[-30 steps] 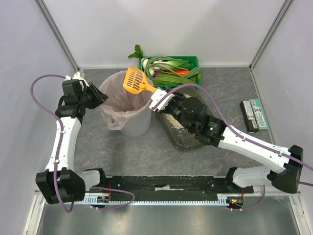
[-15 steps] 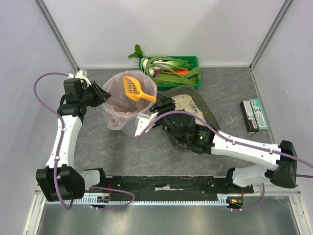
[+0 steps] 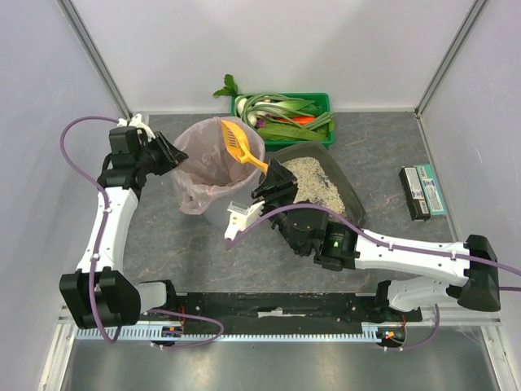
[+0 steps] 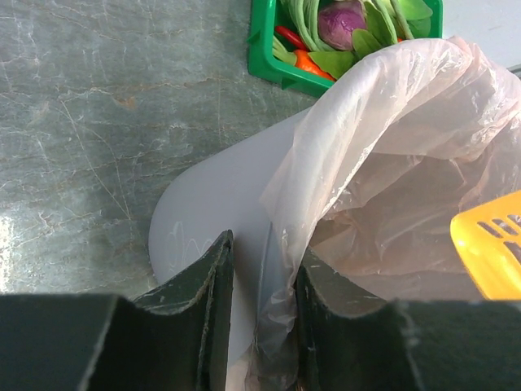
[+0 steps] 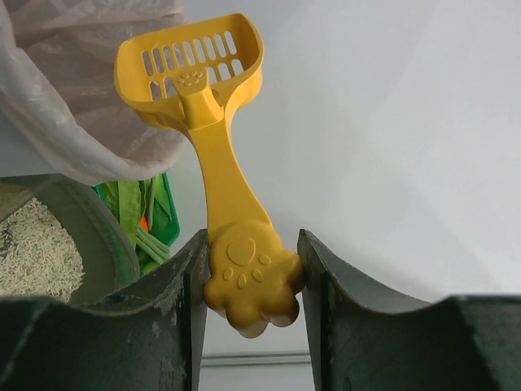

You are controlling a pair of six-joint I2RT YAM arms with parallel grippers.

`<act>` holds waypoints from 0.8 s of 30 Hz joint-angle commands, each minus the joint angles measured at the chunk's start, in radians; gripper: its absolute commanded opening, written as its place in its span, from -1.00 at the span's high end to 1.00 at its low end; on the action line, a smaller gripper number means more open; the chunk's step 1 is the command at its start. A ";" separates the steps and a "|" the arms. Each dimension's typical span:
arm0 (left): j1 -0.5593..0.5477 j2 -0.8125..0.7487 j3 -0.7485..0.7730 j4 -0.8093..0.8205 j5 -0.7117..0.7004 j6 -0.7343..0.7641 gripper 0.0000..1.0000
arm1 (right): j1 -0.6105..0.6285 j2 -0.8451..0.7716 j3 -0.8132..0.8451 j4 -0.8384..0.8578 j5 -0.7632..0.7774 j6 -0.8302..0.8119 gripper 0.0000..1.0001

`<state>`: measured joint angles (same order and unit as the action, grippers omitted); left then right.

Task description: Clean the litter box

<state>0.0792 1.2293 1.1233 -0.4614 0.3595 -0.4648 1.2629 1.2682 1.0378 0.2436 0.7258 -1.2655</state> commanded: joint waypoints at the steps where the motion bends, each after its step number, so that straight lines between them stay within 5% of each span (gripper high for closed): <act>1: -0.018 0.032 0.029 -0.036 0.053 -0.009 0.49 | 0.068 -0.016 -0.013 0.066 0.089 -0.060 1.00; 8: -0.021 0.039 0.047 -0.039 0.048 -0.021 0.49 | 0.130 -0.058 -0.168 0.036 0.213 0.064 1.00; 16: -0.029 0.033 0.072 -0.054 0.039 -0.003 0.48 | 0.132 -0.029 -0.078 0.206 0.254 0.090 1.00; 24: -0.030 0.024 0.112 -0.056 0.029 0.031 -0.20 | 0.127 -0.052 0.019 0.264 0.372 0.264 1.00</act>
<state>0.0544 1.2606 1.1721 -0.5087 0.3679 -0.4450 1.3899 1.2537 0.9989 0.4133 1.0096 -1.1233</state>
